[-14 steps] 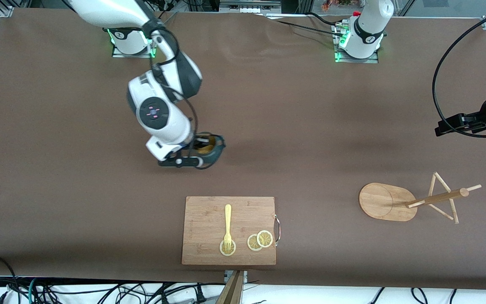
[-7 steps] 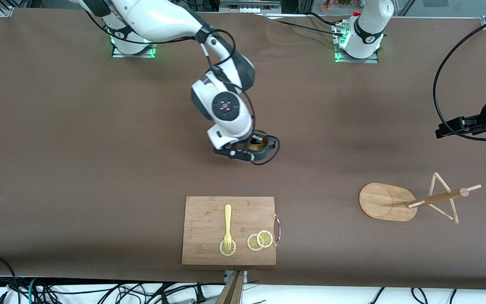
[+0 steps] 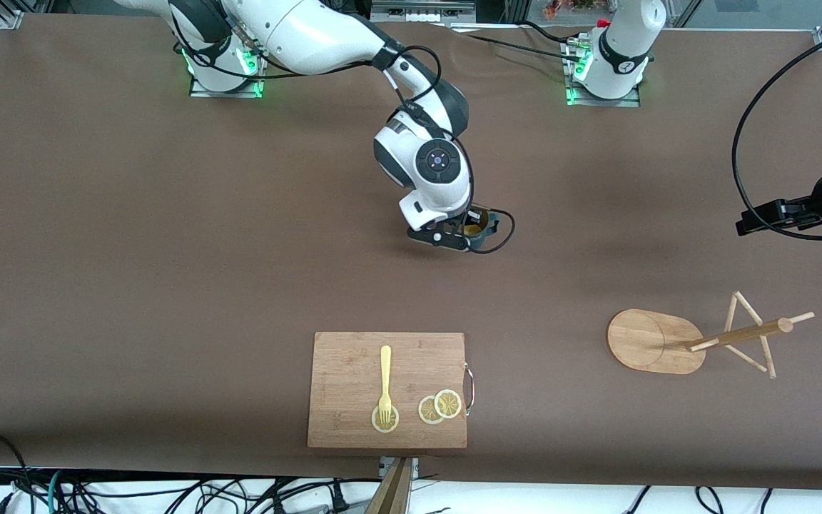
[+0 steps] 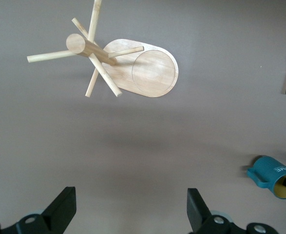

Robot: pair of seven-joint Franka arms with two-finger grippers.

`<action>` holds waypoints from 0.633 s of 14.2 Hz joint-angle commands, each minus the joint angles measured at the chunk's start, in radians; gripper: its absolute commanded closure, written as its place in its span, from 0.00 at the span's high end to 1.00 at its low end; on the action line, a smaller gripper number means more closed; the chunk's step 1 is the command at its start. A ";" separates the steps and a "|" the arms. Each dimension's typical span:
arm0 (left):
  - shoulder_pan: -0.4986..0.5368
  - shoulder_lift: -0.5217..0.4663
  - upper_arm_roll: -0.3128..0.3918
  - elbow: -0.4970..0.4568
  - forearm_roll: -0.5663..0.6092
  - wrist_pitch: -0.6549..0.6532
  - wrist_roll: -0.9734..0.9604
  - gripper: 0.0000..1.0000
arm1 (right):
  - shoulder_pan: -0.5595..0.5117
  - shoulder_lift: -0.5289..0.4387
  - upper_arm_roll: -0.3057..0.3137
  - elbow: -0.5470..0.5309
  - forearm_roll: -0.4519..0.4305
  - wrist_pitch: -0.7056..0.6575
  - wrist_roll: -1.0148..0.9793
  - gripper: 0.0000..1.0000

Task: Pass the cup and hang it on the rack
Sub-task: 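Carry the teal mug with the right gripper toward the table middle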

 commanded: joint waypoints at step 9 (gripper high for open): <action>-0.009 0.030 -0.008 -0.007 -0.059 -0.015 0.175 1.00 | 0.015 -0.026 -0.024 0.036 0.009 -0.051 0.030 0.56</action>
